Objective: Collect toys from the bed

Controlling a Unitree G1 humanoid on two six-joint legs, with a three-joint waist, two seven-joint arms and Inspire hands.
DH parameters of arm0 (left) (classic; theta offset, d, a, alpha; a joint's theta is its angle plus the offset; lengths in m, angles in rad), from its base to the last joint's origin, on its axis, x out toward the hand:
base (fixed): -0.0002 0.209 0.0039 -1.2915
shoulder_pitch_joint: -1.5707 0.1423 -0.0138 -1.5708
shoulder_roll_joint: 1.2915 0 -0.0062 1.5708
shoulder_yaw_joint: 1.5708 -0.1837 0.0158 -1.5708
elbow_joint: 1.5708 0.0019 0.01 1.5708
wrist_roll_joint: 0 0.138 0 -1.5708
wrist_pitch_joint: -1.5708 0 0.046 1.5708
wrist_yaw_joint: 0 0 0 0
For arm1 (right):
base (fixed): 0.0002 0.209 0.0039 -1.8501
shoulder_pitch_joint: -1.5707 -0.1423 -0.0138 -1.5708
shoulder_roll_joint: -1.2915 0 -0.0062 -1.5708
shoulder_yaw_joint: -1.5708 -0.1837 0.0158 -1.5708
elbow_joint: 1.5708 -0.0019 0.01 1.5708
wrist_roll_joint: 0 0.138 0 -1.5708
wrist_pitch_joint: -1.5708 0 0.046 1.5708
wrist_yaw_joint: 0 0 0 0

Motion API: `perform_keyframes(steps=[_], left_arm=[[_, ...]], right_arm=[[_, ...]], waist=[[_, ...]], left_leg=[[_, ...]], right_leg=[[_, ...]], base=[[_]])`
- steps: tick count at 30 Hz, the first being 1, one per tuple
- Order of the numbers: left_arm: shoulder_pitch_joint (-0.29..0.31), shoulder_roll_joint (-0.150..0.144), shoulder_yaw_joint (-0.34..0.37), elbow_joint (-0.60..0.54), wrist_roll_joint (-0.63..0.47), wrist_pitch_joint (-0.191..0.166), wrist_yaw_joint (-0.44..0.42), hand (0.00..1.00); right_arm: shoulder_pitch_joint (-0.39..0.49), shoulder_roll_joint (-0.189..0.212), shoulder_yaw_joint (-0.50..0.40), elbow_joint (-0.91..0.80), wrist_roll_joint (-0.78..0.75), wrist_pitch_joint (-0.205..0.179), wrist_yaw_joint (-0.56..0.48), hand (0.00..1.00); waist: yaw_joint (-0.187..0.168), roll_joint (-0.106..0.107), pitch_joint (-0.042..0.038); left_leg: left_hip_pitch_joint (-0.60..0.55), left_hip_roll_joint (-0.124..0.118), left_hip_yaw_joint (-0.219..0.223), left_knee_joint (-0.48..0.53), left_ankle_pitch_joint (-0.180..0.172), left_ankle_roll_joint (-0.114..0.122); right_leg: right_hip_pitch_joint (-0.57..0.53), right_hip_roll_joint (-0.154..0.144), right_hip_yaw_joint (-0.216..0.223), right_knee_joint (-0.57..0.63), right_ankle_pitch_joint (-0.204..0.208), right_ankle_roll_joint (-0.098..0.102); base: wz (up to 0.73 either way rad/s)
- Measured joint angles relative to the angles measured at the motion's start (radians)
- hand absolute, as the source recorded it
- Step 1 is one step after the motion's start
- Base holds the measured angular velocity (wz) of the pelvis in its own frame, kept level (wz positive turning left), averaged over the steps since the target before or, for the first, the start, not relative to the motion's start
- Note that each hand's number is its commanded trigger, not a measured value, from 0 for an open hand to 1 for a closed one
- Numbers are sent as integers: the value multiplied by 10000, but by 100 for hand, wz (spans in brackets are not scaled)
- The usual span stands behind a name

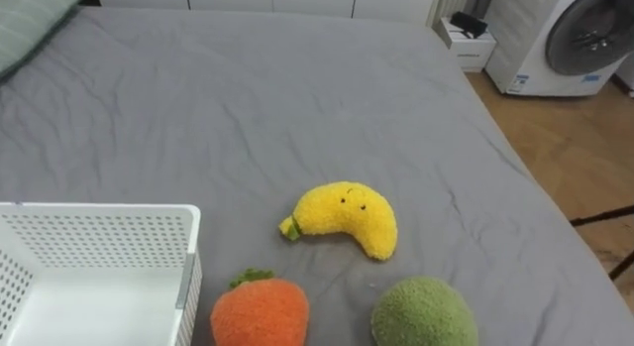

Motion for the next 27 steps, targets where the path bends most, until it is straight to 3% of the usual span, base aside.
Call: perform_keyframes(steps=[3, 5, 7, 10, 15, 19, 23, 27], left_arm=[[-44, 5, -162, -8, -5, -38, -5, 0], [-15, 12, -308, -33, -3, -106, 9, 0], [-24, -6, -414, -33, -3, -108, 11, 0], [-90, 30, -649, -52, -142, -109, 10, 0], [-29, -60, -966, -71, -272, -180, -72, 0], [16, -145, -962, -73, -267, -315, -175, 0], [30, -180, -964, -91, -271, -331, -173, 0], [135, -192, -1006, -450, -354, -323, -167, 0]], right_arm=[[-166, -4, -14, -2177, -630, -194, -355, 0], [-162, 3, 291, -3448, -1216, -194, -544, 0], [-162, 20, 718, -5078, -2175, -200, -487, 0], [-178, 17, 1116, -6093, -2482, -409, -229, 0], [-166, 127, 1833, -6326, -2496, -348, 867, 0], [-171, 151, 2231, -6327, -2517, -348, 1899, 0], [-157, 162, 2483, -6285, -2801, -335, 2689, 0], [-14, 177, 3130, -6144, -2940, -194, 3466, 0]], waist=[[-19, 42, -27], [6, 62, 37], [-4, 110, 26], [28, 146, 31], [213, 260, 5], [366, 420, -65], [425, 425, -49], [490, 271, -37]], left_leg=[[-142, 14, 4, 2, 7, -11], [-147, 26, 23, -40, 15, -26], [-251, 27, -1, -69, 24, -38], [-318, 39, -79, -66, 32, -45], [-289, 44, -76, -70, 33, -47], [-258, 47, -87, -38, 44, -48], [-278, 73, -105, 24, 47, -56], [-241, 92, -154, 40, 59, -79]], right_leg=[[-124, 27, 37, 12, 17, -9], [-144, 69, 127, 12, 32, -15], [-248, 75, 111, 13, 38, -16], [-269, 56, -72, 11, 44, -18], [-167, 48, -121, 4, 45, -17], [-124, 38, -122, 11, 45, -17], [-103, 57, -122, 19, 50, -25], [-107, 81, -149, 15, 52, -29]], base=[[-2], [0], [0], [10], [2], [0], [0], [0]])
